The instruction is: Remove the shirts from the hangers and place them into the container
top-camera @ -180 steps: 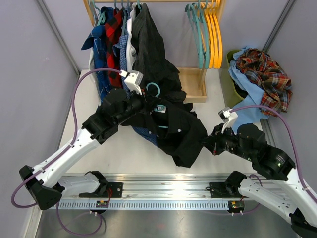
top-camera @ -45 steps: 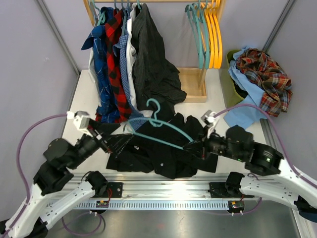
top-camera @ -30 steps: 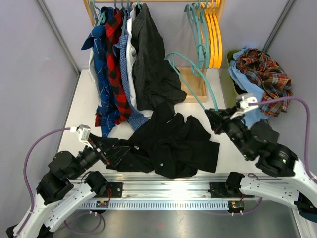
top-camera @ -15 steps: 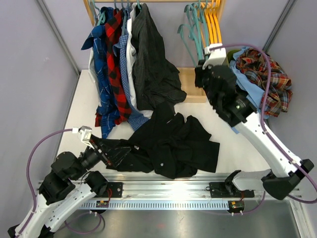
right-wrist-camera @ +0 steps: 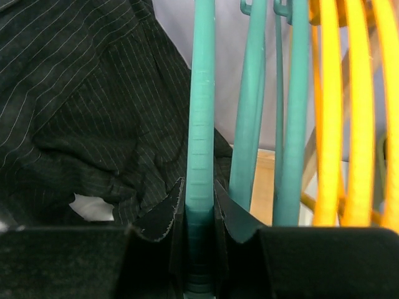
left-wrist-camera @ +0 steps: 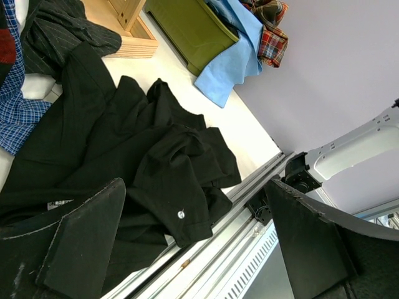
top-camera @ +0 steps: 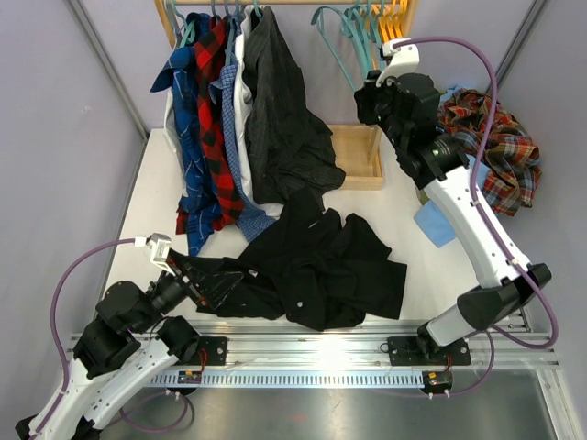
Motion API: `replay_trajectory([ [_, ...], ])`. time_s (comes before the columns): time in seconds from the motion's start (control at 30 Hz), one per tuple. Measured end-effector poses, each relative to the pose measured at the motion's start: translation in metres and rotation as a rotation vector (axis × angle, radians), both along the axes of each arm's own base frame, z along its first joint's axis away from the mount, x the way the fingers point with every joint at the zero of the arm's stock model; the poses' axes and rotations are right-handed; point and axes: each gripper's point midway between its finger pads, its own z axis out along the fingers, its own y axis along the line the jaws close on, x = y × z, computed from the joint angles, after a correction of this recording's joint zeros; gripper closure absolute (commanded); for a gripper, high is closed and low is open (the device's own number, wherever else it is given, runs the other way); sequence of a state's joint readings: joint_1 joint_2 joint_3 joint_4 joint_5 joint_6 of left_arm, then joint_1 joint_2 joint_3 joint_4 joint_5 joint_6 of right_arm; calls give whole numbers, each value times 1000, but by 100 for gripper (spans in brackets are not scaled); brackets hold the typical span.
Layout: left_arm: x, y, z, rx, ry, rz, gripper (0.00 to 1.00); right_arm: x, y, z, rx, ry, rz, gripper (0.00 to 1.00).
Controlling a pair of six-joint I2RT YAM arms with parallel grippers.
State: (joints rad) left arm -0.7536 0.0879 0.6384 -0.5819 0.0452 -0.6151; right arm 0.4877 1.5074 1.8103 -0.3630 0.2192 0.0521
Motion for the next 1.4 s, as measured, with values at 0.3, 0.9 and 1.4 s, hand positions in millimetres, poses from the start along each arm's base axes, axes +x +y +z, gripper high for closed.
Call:
replay_trajectory([
  [0.3,-2,2,2,-14,-5,1,1,19,11,-26,10,69,35,100],
  [0.9,-3,3,2,-17,-2,1,1,-169,86,-111,35,204,389,1],
  [1.4,-2,2,-11,-19,33,7,1,-269,171,-431,-245,771,277,0],
])
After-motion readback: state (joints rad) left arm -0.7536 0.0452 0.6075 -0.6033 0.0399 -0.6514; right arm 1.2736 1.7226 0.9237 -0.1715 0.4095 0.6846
